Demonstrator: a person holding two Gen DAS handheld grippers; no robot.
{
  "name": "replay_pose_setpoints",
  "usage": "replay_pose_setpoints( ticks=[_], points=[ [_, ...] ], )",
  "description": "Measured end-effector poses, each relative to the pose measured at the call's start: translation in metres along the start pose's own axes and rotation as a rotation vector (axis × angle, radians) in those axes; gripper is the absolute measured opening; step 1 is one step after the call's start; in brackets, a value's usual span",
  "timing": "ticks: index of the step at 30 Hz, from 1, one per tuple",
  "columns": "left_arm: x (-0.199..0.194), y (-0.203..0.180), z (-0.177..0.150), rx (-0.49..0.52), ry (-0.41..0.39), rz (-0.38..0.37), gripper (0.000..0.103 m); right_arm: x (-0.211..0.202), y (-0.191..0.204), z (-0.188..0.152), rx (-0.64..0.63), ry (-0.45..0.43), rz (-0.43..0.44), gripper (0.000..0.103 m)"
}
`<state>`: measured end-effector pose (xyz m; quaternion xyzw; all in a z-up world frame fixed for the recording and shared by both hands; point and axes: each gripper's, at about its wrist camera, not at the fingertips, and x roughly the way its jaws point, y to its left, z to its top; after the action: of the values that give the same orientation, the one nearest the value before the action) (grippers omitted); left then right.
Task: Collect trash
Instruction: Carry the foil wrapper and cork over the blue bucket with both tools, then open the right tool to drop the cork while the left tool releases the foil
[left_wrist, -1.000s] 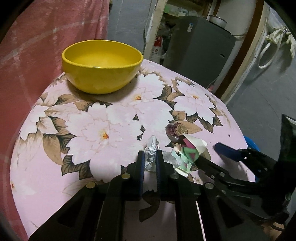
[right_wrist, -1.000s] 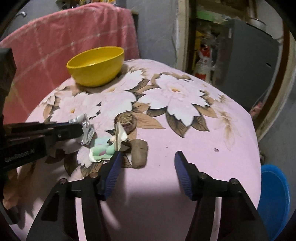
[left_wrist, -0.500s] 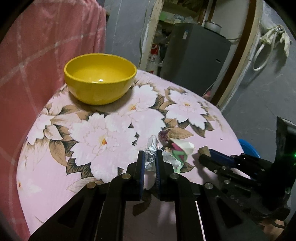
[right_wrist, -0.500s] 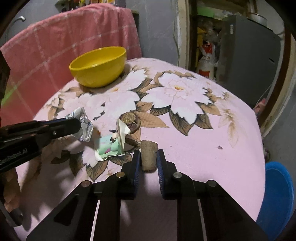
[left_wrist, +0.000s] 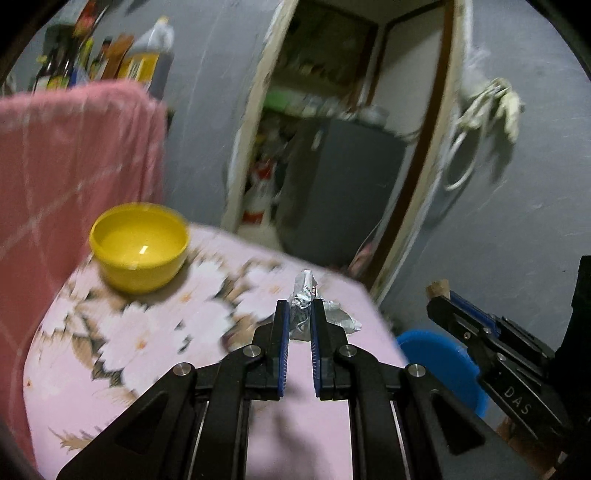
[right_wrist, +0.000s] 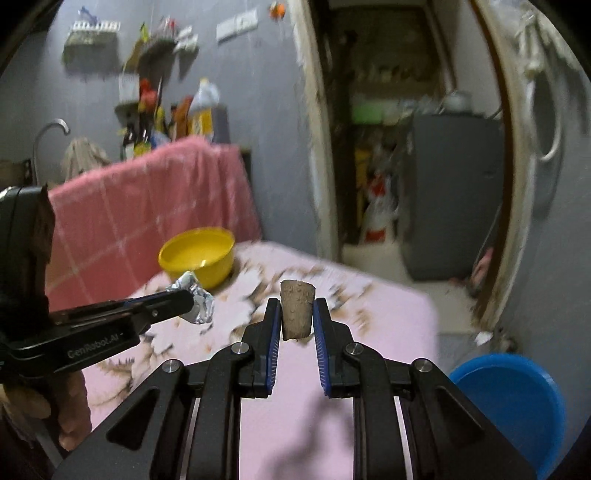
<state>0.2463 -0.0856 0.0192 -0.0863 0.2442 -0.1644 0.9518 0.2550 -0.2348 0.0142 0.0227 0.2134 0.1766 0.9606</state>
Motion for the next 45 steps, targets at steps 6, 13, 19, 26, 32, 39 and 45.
replay_pose_setpoints(
  ticks=[6, 13, 19, 26, 32, 39, 45],
  points=[
    [-0.011, -0.05, 0.013, 0.048, -0.1, -0.082, 0.008, -0.059, -0.023, 0.016, -0.002, -0.139, -0.104, 0.016],
    [-0.01, -0.107, 0.013, 0.104, -0.132, -0.17, 0.008, -0.111, -0.054, 0.018, -0.002, -0.223, -0.214, 0.016],
    [0.003, -0.146, 0.008, 0.139, -0.123, -0.218, 0.009, -0.137, -0.082, 0.011, 0.016, -0.24, -0.287, 0.016],
    [0.024, -0.183, 0.0, 0.181, -0.088, -0.249, 0.009, -0.15, -0.117, -0.005, 0.065, -0.23, -0.334, 0.016],
    [0.047, -0.2, -0.01, 0.206, -0.041, -0.256, 0.009, -0.15, -0.144, -0.023, 0.105, -0.204, -0.349, 0.016],
    [0.074, -0.207, -0.027, 0.222, 0.045, -0.242, 0.009, -0.139, -0.164, -0.04, 0.148, -0.16, -0.353, 0.016],
    [0.095, -0.207, -0.041, 0.215, 0.134, -0.236, 0.009, -0.124, -0.175, -0.056, 0.185, -0.104, -0.347, 0.016]
  ],
)
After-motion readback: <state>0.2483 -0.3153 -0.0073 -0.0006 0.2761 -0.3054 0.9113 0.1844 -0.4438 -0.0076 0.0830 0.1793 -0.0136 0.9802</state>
